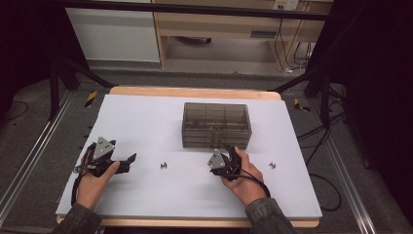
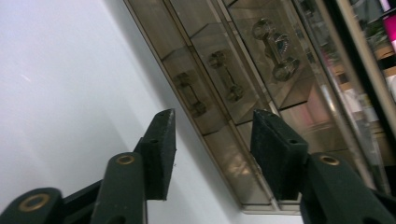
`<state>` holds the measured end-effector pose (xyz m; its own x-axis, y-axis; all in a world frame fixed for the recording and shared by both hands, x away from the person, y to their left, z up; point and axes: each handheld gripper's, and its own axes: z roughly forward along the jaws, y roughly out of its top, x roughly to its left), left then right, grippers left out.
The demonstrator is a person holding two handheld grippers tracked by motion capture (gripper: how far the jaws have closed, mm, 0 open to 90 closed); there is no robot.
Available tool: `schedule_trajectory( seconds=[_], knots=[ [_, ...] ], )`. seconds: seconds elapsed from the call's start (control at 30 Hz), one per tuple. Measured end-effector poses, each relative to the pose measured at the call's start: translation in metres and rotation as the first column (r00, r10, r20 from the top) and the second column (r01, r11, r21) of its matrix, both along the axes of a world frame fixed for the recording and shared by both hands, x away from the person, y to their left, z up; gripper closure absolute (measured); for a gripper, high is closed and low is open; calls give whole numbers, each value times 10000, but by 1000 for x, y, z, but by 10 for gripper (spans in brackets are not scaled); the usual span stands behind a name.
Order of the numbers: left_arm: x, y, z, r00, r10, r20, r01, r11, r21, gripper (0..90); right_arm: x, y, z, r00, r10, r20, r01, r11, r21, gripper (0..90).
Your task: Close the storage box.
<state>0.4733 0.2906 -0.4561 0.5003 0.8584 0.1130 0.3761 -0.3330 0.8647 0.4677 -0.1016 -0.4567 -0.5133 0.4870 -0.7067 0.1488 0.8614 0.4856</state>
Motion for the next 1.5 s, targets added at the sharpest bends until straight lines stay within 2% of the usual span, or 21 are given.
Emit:
schedule_trajectory(
  seconds=[0.17,0.4,0.63,0.8,0.97,1.13,1.2,1.23,1.27,1.47,1.5],
  knots=[
    [-3,1,-2,10000,23,-1,-23,10000,-17,85,0,5,-3,9979,103,637,-42,9954,-954,575],
    [-3,4,-5,9999,98,-66,-98,9999,-60,85,-1,11,-7,9938,348,1053,-165,9854,-1697,608],
    [-3,4,-5,9999,132,-37,-132,9999,19,86,-2,19,-10,9834,837,1609,-401,9656,-2569,640],
    [-2,2,-6,9999,52,-107,-51,10000,54,90,1,21,-12,9779,964,1855,-372,9534,-2994,648],
    [-3,1,-7,9999,7,-135,-6,10000,85,91,5,26,-16,9721,1286,1960,-523,9341,-3532,658],
    [-3,2,-7,9999,-18,-160,20,10000,72,94,9,28,-21,9691,1431,2011,-574,9231,-3802,669],
    [-3,2,-6,9999,-16,-161,18,10000,69,94,10,28,-22,9710,1348,1976,-513,9242,-3785,680],
    [-3,2,-6,9999,-13,-156,14,10000,69,94,11,28,-22,9693,1377,2037,-504,9221,-3836,685],
    [-3,2,-6,9999,-29,-169,30,10000,76,95,12,29,-23,9687,1366,2075,-495,9247,-3775,690],
    [-3,1,-7,9997,-88,-213,89,9999,75,97,14,32,-27,9630,1537,2215,-545,9155,-3986,741],
    [-3,0,-7,9997,-117,-230,119,9999,73,98,15,32,-27,9594,1620,2308,-582,9146,-4001,743]
  ],
)
